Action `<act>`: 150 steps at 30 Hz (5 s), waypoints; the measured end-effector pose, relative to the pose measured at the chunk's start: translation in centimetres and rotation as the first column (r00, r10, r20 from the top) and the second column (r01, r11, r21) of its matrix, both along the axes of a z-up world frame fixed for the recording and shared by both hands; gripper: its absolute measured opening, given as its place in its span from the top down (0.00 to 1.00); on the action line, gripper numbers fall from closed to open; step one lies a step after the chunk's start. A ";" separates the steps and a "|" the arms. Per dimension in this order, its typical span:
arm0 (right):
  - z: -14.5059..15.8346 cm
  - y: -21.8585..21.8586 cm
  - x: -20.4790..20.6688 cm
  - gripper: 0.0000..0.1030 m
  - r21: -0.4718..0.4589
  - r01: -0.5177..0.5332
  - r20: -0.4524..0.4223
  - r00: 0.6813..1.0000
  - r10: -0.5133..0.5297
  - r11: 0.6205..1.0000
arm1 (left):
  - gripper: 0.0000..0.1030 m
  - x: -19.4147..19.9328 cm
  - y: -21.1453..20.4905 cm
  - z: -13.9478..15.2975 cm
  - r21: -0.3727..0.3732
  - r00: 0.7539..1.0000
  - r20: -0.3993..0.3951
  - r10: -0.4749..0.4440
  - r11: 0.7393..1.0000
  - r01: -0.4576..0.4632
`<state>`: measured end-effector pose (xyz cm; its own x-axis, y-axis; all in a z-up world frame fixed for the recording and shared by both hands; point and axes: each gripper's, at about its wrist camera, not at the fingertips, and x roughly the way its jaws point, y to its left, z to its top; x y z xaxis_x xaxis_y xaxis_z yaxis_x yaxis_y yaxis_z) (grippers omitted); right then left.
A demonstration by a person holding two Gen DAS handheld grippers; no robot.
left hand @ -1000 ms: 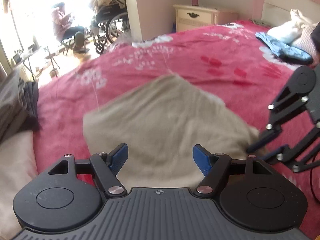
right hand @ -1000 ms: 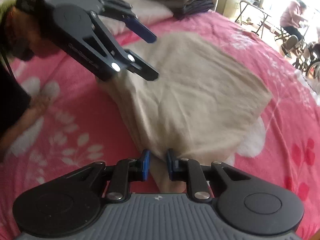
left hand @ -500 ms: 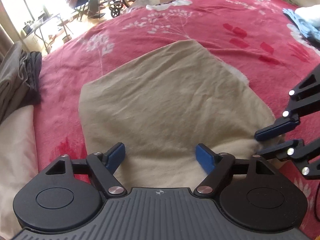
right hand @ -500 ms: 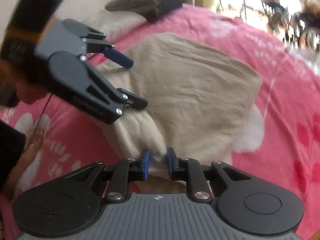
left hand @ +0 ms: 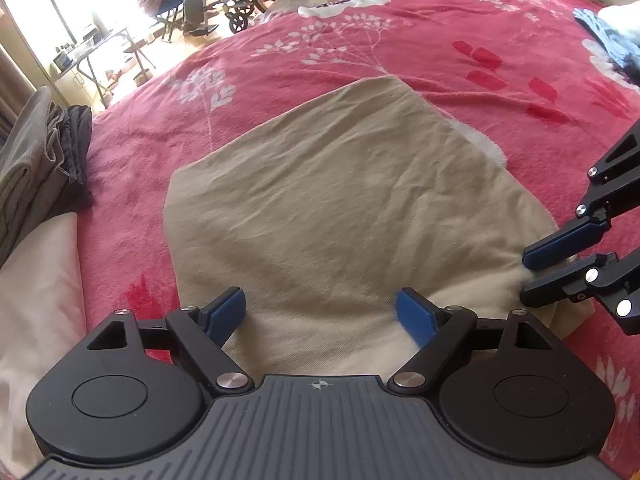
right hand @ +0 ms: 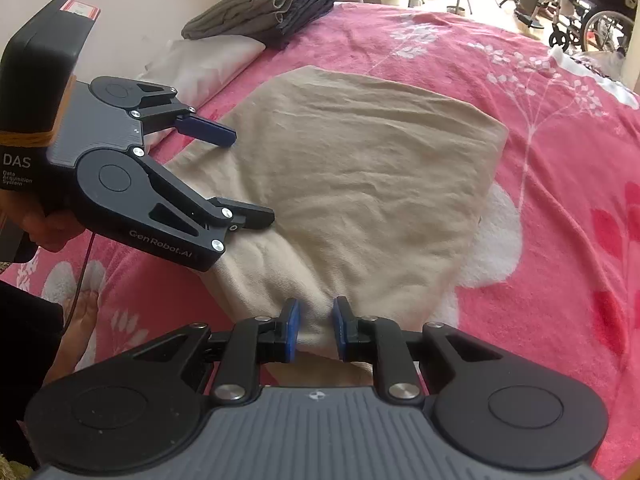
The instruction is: Fold clothes
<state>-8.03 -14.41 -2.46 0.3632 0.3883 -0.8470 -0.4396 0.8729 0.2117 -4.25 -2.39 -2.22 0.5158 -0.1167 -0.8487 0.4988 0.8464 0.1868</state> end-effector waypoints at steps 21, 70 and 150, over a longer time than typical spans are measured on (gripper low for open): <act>-0.3 0.2 -0.3 0.80 -0.012 0.000 0.014 1.000 0.000 1.000 | 0.12 -0.2 -0.2 0.0 0.020 1.000 0.008 0.014 1.000 -0.015; -0.2 0.7 -0.8 0.79 -0.031 -0.010 0.050 0.999 0.012 0.999 | 0.07 -1.4 0.0 -0.4 0.032 0.997 0.077 -0.006 0.999 0.004; -4.8 -11.5 3.5 0.52 0.328 0.624 -0.399 0.772 -0.494 0.709 | 0.04 4.8 12.4 -3.3 -0.533 0.930 -0.359 0.082 0.800 -0.276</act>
